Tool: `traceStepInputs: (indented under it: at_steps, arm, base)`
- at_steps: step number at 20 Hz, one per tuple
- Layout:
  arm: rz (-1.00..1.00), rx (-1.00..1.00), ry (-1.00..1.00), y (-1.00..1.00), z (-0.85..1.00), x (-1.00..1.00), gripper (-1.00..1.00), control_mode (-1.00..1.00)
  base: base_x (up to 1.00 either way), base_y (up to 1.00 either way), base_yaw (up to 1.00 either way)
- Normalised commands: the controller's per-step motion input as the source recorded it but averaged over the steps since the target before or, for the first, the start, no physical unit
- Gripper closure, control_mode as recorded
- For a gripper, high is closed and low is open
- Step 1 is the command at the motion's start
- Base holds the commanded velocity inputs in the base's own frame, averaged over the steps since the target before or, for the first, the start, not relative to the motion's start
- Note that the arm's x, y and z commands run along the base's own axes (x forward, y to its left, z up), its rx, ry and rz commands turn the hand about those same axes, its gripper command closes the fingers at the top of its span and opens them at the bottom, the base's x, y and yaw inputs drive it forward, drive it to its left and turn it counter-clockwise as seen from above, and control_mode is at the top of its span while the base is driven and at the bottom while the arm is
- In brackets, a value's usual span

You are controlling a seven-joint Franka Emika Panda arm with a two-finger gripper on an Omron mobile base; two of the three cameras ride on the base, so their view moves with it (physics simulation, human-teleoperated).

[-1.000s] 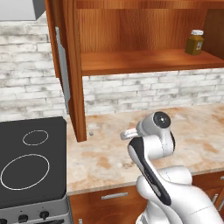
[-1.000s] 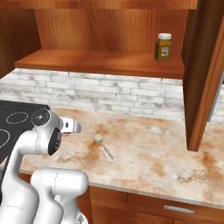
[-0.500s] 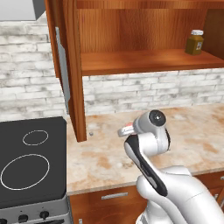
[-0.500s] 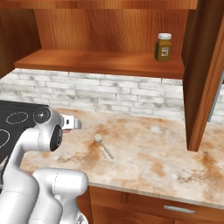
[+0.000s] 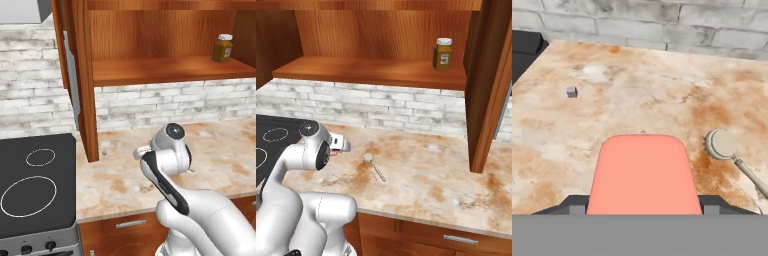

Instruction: Pick the bar soap and dish brush from the cabinet and place them on the counter.

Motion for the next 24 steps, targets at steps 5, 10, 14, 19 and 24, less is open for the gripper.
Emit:
traceStepInputs:
  at_steps: [5, 10, 14, 19, 24]
  arm:
    - [-0.02, -0.02, 0.1, -0.01, -0.39, -0.01, 1.0, -1.0]
    - [0.0, 0.0, 0.06, -0.11, -0.45, 0.08, 1.0, -1.0]
    - [0.0, 0.0, 0.11, -0.14, -0.43, 0.22, 1.0, -1.0]
    - [0.0, 0.0, 0.01, -0.1, -0.49, 0.17, 1.0, -1.0]
    - [0.0, 0.0, -0.04, -0.08, -0.43, 0.08, 1.0, -1.0]
  base:
    - [0.0, 0.0, 0.0]
    - [0.0, 0.0, 0.0]
    - [0.0, 0.0, 0.0]
    - [0.0, 0.0, 0.0]
    - [0.0, 0.0, 0.0]
